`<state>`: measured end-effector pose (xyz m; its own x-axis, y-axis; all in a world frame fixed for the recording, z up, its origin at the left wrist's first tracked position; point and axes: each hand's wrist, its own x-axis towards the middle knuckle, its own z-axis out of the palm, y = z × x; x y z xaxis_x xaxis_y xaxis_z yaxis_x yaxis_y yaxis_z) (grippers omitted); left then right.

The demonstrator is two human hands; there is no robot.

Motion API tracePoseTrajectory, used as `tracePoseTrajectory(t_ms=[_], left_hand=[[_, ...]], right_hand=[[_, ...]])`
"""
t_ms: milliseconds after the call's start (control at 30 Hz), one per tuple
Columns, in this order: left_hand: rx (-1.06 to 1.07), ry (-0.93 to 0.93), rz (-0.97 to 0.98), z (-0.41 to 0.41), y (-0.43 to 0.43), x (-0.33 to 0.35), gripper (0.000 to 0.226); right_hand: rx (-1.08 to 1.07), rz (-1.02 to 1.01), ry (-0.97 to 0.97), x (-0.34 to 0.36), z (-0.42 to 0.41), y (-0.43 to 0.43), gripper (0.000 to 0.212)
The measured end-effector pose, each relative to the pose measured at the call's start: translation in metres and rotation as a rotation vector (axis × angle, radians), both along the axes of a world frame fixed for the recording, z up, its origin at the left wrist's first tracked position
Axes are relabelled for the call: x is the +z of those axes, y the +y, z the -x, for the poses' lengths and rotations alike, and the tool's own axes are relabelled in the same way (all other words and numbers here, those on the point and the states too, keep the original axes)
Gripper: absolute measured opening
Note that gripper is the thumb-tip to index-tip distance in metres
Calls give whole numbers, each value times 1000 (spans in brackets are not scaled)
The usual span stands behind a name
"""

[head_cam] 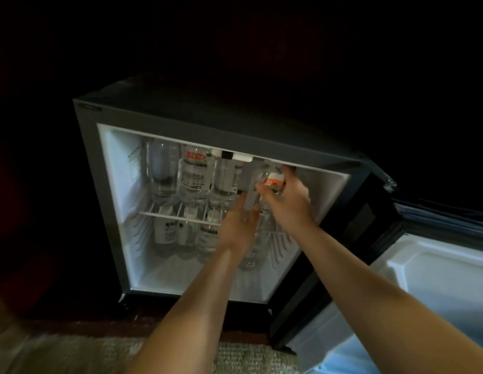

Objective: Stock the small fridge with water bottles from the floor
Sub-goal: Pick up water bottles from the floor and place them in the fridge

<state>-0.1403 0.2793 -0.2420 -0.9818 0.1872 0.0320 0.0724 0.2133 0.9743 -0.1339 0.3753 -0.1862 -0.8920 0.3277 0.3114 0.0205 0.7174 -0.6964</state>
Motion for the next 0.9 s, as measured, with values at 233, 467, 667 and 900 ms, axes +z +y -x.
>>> tracePoseTrajectory(t_ms=[233,467,667,900], left_hand=[[22,-70,15,17,7,-11,48],[11,-133,-7,27,7,-15,51],[51,-121,5,27,5,-10,48],[16,-85,83,11,-1,0,34]], right_hand=[[-19,64,-107,-6,39,4,43],[-32,135,-58,-7,50,-3,49],[-34,155,-58,-7,50,-5,47],[12,202,-85,-11,28,-4,53]])
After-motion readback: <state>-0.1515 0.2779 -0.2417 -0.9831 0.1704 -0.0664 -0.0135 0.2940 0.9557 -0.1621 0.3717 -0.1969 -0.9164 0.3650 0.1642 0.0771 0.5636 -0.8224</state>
